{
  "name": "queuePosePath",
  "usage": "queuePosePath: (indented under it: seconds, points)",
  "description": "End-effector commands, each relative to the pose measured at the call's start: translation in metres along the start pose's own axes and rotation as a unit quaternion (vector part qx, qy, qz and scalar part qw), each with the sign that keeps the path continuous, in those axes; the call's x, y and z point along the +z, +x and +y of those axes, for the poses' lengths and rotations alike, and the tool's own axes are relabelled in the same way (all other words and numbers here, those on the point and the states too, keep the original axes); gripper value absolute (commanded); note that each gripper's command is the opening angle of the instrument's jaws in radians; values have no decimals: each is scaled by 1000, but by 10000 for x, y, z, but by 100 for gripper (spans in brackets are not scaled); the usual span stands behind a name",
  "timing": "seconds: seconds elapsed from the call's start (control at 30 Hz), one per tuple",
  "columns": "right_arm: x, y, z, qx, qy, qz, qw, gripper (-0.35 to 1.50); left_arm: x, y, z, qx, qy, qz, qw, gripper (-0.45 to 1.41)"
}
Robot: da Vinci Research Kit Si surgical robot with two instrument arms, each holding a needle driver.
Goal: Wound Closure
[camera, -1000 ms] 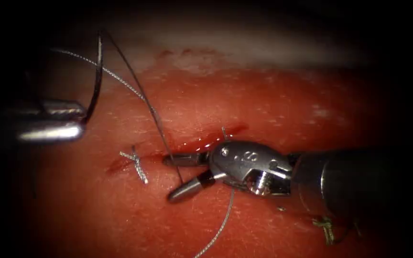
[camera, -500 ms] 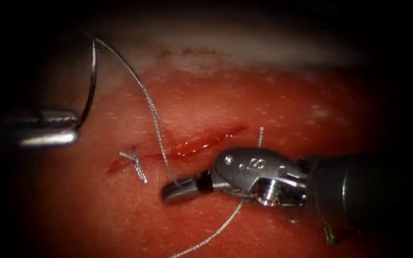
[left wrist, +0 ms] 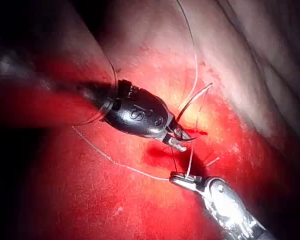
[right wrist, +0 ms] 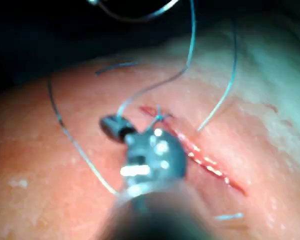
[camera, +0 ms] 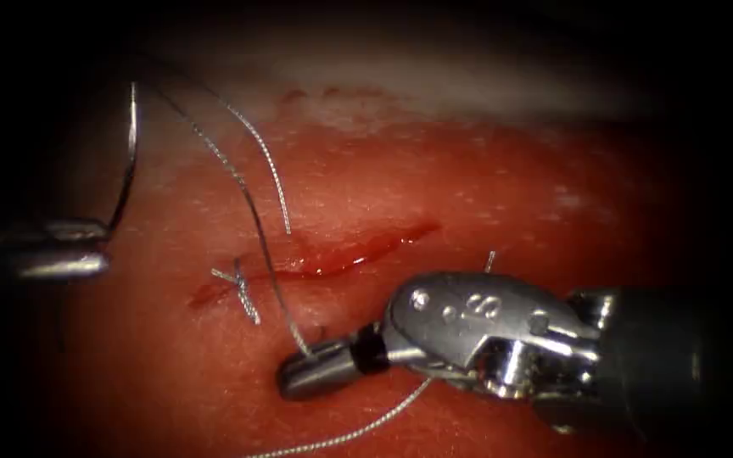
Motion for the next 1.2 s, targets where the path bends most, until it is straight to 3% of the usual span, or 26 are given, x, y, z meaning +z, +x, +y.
queuePosePath:
  seconds: [0.03,0.07,0.1,0.2,0.27,0.33,0.43,0.47,0.57,0.6,0.77,0.83,1.07,1.13,1.17,1.2]
  points:
    - [10,2,-6,-8,10,4,1000,-35,7,-8,3,-1,-1,0,1000,-35]
    - [10,14,-10,-58,3,11,998,-35,5,-9,2,2,-1,0,1000,-35]
    - [10,14,-10,-58,3,11,998,-35,5,-9,2,2,-1,0,1000,-35]
    - [4,19,-2,-117,-49,23,992,81,-4,-7,-2,3,8,-1,1000,-35]
    - [2,17,4,-146,-69,27,987,121,-12,-5,-5,3,12,-2,1000,-35]
    - [0,8,17,-210,-101,29,972,138,-32,-2,-9,4,17,-3,1000,-35]
    - [0,-2,28,-242,-104,27,964,138,-43,-3,-10,2,20,-4,1000,-35]
    - [-2,-14,43,-254,-106,24,961,133,-54,-3,-10,3,24,-2,1000,-35]
    - [-7,-29,59,-250,-111,16,962,130,-63,-1,-10,7,32,2,999,-35]
    - [-13,-34,65,-218,-117,19,969,130,-65,0,-11,8,37,4,999,-35]
    - [-24,-46,79,-145,-148,23,978,125,-62,1,-10,8,45,4,999,-35]
    - [-11,-53,82,-59,-151,35,986,116,-56,2,-6,10,41,5,999,-35]
    - [14,-62,105,37,-164,42,985,96,-54,3,-5,10,40,5,999,-35]
    - [13,-65,108,42,-168,33,984,68,-53,3,-5,10,41,5,999,-35]
    - [12,-66,108,45,-165,31,985,-11,-52,3,-5,10,38,5,999,-35]
    - [11,-67,106,45,-163,30,985,-35,-52,3,-5,10,39,5,999,-35]
